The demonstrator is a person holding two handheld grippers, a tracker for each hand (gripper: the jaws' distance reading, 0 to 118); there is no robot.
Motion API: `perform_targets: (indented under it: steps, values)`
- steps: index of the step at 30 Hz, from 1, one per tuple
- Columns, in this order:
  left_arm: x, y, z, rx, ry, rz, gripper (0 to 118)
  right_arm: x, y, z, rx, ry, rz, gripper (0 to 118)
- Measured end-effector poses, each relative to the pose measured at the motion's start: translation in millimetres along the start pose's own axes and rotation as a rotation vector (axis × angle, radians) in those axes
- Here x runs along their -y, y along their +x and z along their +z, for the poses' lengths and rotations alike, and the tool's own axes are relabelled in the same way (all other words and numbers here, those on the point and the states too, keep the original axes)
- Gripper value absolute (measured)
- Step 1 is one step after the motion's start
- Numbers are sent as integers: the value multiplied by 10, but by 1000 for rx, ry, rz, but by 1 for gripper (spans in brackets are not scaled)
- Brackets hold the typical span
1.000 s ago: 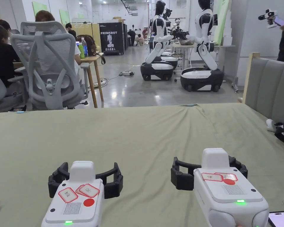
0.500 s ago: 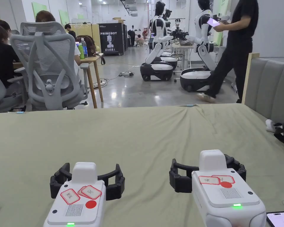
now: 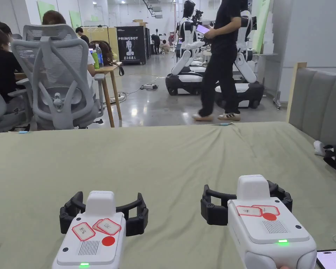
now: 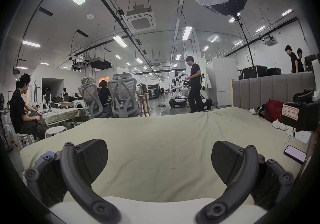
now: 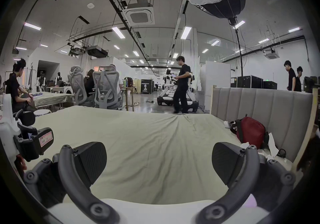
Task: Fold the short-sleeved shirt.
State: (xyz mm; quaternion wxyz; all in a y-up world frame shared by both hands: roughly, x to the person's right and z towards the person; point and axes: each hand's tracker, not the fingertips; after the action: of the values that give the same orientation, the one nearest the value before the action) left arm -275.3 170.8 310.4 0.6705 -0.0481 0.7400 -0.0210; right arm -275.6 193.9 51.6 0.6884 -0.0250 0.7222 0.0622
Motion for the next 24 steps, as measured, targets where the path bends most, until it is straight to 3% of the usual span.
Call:
perform_targets:
  steps: [24]
  values:
    - [6, 1, 39, -6, 6, 5, 118, 34, -19, 5, 2, 4, -3, 118]
